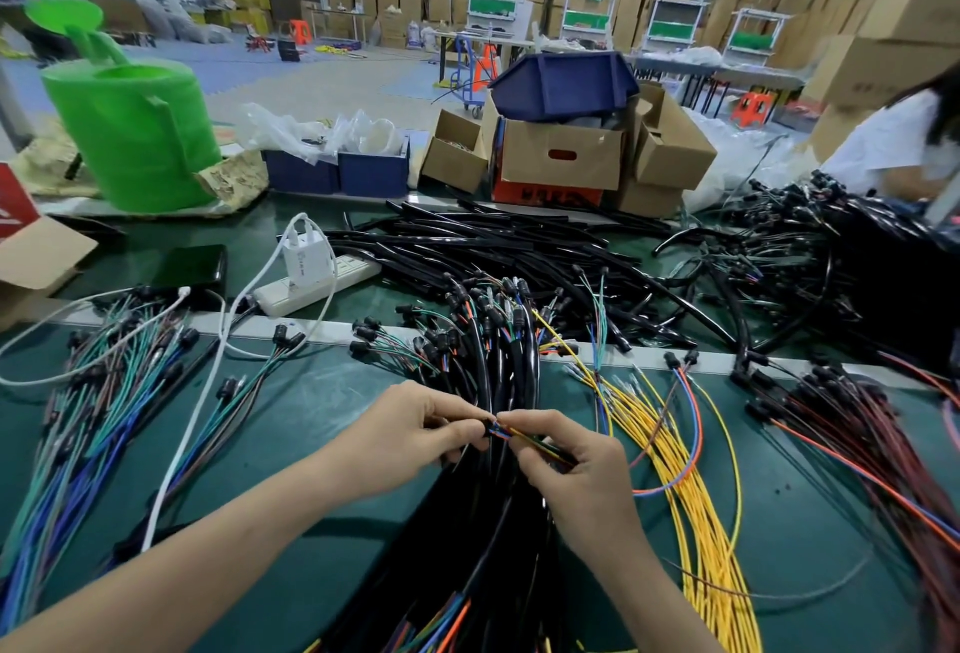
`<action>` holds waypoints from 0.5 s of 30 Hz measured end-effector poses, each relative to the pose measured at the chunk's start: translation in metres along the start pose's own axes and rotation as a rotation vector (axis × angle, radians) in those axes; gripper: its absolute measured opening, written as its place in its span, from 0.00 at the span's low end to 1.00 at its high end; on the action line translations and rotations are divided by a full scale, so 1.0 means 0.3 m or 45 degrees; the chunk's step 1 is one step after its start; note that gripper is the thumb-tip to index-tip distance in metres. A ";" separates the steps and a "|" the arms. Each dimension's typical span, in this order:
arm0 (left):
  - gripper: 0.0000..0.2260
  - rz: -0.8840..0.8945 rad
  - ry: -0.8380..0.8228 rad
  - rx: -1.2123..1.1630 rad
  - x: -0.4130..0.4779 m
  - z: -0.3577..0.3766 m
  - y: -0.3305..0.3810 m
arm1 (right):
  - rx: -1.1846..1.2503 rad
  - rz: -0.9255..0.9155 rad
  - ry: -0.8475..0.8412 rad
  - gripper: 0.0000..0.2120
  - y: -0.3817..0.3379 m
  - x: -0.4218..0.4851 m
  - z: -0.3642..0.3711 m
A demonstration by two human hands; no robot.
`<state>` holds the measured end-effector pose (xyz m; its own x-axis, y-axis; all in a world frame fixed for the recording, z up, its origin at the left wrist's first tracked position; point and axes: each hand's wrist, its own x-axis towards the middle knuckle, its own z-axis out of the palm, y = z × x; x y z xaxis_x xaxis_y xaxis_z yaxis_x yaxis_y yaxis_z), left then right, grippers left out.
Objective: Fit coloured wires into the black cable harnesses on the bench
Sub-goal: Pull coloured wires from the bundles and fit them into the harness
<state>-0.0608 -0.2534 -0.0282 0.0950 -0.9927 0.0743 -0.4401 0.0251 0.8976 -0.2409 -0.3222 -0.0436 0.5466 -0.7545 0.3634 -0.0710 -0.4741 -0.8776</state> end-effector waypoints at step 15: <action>0.07 0.012 0.016 0.088 -0.009 0.006 -0.002 | 0.008 0.066 -0.061 0.08 0.003 0.007 -0.004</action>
<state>-0.0625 -0.2510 -0.0297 0.1018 -0.9908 0.0890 -0.5014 0.0261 0.8648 -0.2409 -0.3249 -0.0430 0.5814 -0.7553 0.3023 -0.0949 -0.4320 -0.8969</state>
